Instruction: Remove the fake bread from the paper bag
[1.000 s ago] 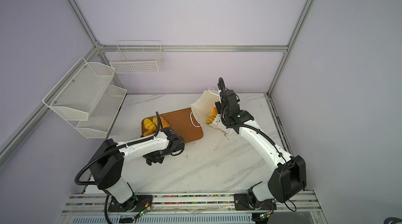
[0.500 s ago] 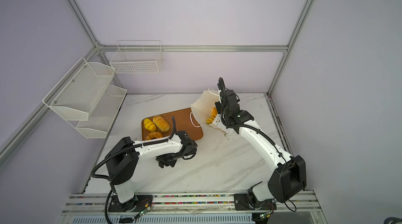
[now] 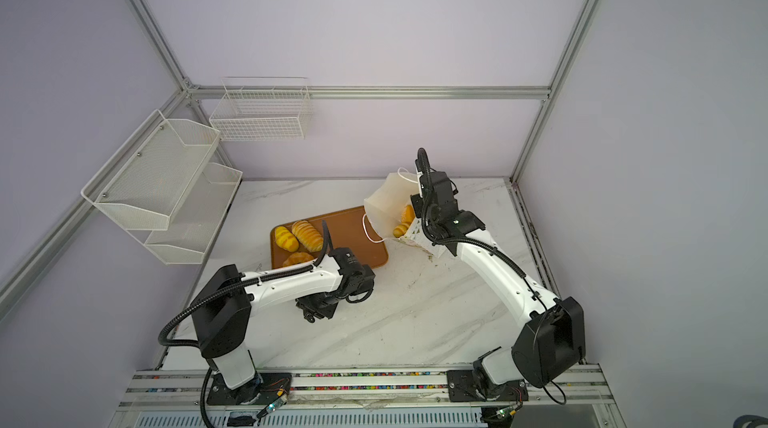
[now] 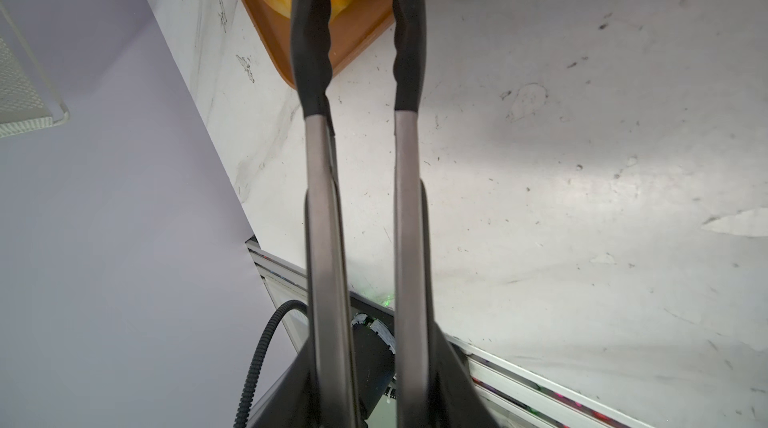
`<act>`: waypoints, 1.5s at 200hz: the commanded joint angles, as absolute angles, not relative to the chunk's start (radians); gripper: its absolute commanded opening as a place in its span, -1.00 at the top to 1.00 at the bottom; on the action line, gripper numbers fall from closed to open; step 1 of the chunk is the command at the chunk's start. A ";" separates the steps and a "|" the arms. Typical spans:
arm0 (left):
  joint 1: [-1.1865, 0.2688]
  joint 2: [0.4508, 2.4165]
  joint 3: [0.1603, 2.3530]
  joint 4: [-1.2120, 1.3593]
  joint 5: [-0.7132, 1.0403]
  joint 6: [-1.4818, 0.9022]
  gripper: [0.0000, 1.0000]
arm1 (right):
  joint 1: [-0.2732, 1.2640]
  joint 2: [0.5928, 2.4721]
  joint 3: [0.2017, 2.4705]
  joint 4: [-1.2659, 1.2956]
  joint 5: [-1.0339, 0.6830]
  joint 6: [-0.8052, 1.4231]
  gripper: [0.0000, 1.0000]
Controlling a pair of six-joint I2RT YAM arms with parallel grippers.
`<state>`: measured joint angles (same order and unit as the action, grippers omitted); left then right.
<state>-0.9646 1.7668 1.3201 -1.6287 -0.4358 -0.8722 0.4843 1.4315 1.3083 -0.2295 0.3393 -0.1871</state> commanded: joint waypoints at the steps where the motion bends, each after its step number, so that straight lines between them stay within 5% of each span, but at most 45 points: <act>1: -0.966 1.714 1.406 -1.720 -0.431 -0.884 0.38 | 0.482 1.413 1.331 -0.207 0.348 -0.179 1.00; 131: -0.960 1.622 1.379 -1.721 -0.454 -0.897 0.22 | 0.482 1.445 1.378 -0.242 0.328 -0.167 1.00; 208: -0.959 1.543 1.486 -1.690 -0.482 -0.861 0.50 | 0.482 1.440 1.391 -0.249 0.382 -0.218 1.00; 245: -0.940 1.477 1.493 -1.528 -0.474 -0.752 0.85 | 0.483 1.471 1.451 -0.237 0.505 -0.336 1.00; 300: -0.817 1.367 1.437 -1.344 -0.409 -0.623 0.92 | 0.482 1.554 1.504 -0.210 0.581 -0.614 1.00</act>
<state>-0.8696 1.4437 1.4231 -1.4586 -0.4210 -0.7109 0.4843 1.5352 1.4776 -0.2642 0.5335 -0.4385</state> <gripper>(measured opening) 0.247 0.053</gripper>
